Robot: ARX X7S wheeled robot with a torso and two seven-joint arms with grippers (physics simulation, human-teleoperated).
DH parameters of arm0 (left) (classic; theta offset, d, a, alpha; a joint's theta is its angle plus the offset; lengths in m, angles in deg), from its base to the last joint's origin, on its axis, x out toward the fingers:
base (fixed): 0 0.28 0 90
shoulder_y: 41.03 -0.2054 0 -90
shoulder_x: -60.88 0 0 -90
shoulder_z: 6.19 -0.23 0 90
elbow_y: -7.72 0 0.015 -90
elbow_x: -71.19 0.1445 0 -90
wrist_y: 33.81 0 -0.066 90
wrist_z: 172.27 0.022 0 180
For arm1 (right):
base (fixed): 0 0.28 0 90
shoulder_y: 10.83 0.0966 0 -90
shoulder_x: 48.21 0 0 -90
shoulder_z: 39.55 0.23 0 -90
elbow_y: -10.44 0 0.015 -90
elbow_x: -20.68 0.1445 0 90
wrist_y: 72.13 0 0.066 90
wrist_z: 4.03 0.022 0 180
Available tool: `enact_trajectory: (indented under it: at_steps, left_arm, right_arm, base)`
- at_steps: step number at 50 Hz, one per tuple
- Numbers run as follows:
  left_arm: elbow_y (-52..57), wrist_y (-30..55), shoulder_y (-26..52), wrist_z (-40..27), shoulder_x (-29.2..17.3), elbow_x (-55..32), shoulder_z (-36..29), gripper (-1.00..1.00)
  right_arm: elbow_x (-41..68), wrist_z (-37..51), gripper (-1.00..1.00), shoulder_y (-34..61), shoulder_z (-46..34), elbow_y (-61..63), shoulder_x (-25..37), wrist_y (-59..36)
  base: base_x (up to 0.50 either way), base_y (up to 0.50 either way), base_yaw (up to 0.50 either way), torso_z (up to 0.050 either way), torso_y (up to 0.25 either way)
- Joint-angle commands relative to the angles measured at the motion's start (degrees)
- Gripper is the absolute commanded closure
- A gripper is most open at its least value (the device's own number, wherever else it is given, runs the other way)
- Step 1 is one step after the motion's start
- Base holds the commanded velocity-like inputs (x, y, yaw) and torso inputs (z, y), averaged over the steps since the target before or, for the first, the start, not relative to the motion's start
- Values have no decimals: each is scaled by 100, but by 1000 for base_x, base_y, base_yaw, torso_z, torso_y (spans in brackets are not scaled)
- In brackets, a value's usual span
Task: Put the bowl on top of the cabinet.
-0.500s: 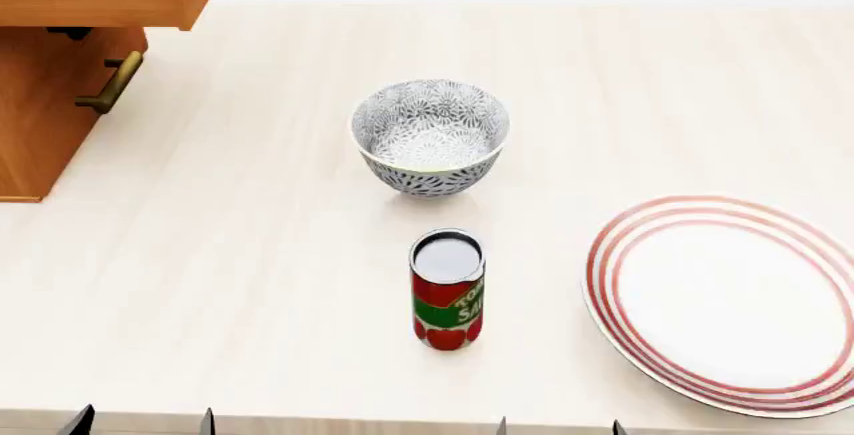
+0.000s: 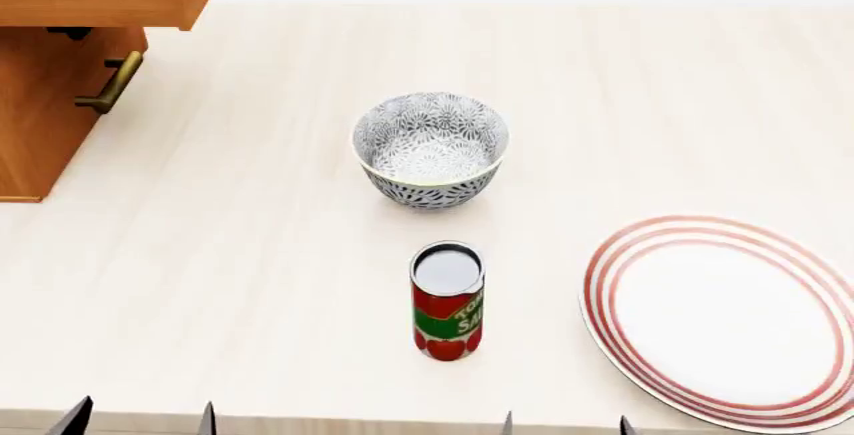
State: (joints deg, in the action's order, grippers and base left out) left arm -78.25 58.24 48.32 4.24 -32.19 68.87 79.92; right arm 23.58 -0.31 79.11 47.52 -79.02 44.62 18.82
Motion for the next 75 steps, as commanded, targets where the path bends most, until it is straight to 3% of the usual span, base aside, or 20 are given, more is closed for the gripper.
enact_trajectory:
  at_steps: [1,26,38,47,75]
  left_arm:
    - [1060,392,-148,-99,-193,-91,-161,-100]
    - [5029,2799,-49,-519,-549,-359,-217,-100]
    - [5245,2730,-32,-645,-672,-404,-271,-100]
    - [5311,2794,-20,-703,-730,-405,-346,-100]
    - [5422,2903,9,-874,-884,-541,-449,-100]
  right_arm:
    - [69,277,-100,-71,-54,720,123,-208]
    - [347,778,-100,83,-49,4800,455,-2504]
    - [372,918,-100,344,-208,5086,544,-3133]
    - [408,993,-100,300,-218,5125,609,-3023]
    - [640,1140,-100,290,-150,5140,706,-2939]
  base:
    - [0,0,0,0,0]
    - [0,0,0,0,0]
    - [0,0,0,0,0]
    - [28,0,0,0,0]
    - [499,0,0,0,0]
